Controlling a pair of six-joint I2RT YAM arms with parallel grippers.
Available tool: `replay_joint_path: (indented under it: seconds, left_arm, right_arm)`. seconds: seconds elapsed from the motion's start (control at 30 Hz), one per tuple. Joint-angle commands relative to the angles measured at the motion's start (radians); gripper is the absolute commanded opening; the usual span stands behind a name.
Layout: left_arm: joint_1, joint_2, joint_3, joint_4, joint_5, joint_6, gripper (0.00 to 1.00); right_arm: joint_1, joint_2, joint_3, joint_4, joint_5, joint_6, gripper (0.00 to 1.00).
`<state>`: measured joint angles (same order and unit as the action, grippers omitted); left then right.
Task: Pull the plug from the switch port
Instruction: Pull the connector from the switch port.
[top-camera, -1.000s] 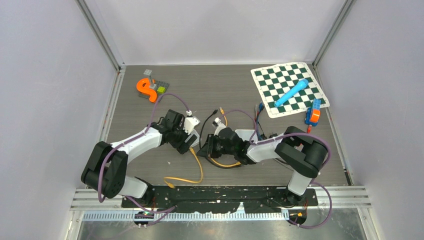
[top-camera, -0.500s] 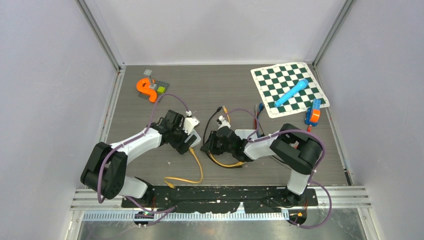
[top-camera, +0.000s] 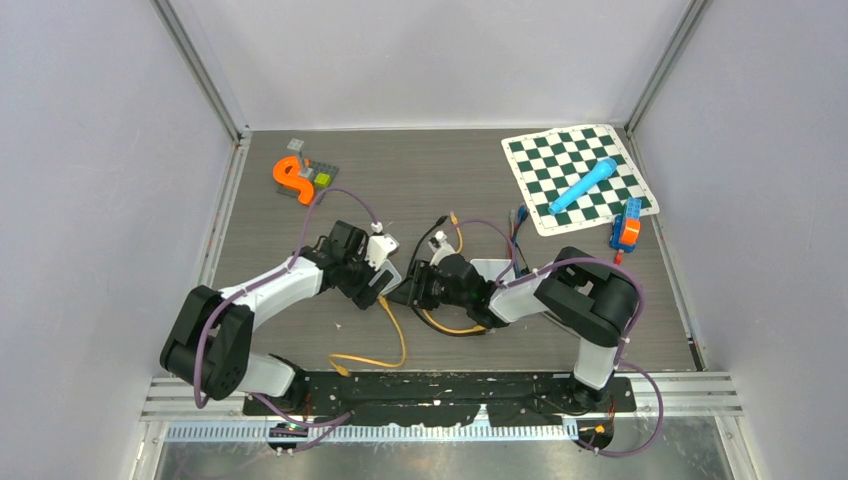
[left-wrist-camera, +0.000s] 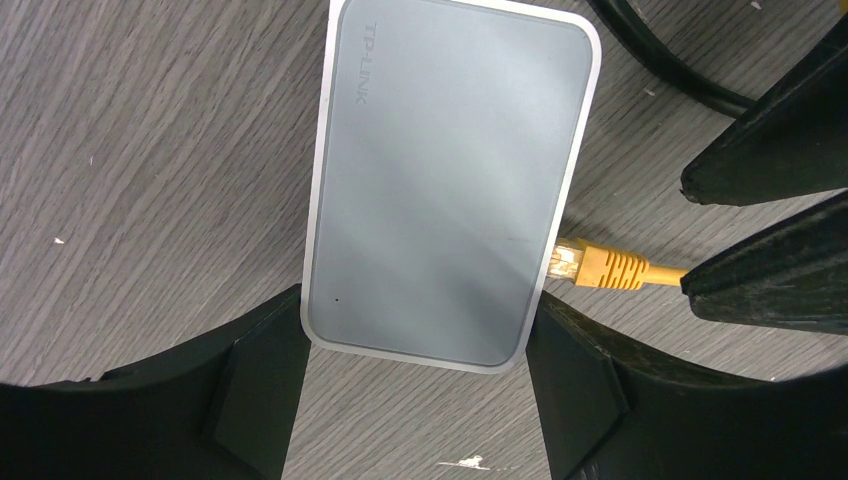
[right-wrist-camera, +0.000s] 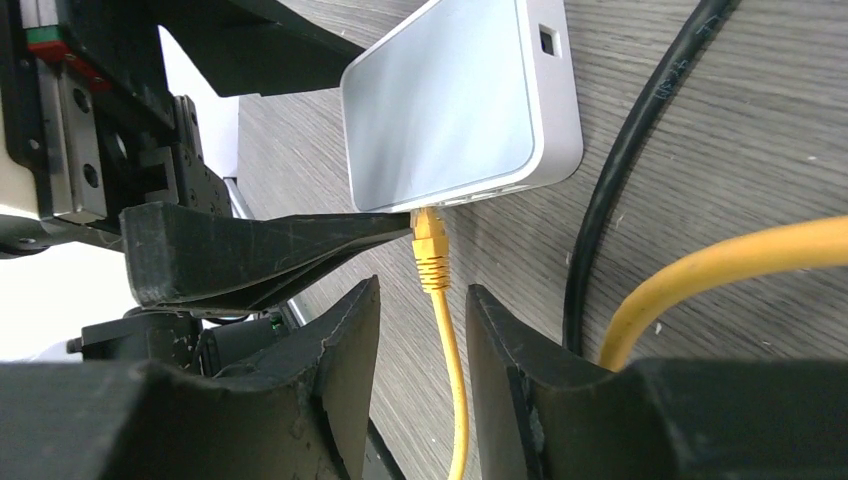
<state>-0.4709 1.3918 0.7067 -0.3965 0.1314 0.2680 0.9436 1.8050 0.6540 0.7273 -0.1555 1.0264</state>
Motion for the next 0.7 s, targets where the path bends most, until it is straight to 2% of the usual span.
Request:
replay_joint_path:
  seconds: [0.0,0.67]
  left_arm:
    - [0.003,-0.036,-0.002,0.046,0.0,-0.013,0.75]
    - [0.003,0.005,0.016,0.033,0.041,-0.012,0.75]
  right_arm:
    - [0.006,0.001,-0.006,0.066,-0.031,0.007,0.45]
    - [0.006,0.155,0.107,0.061,-0.034,0.051,0.45]
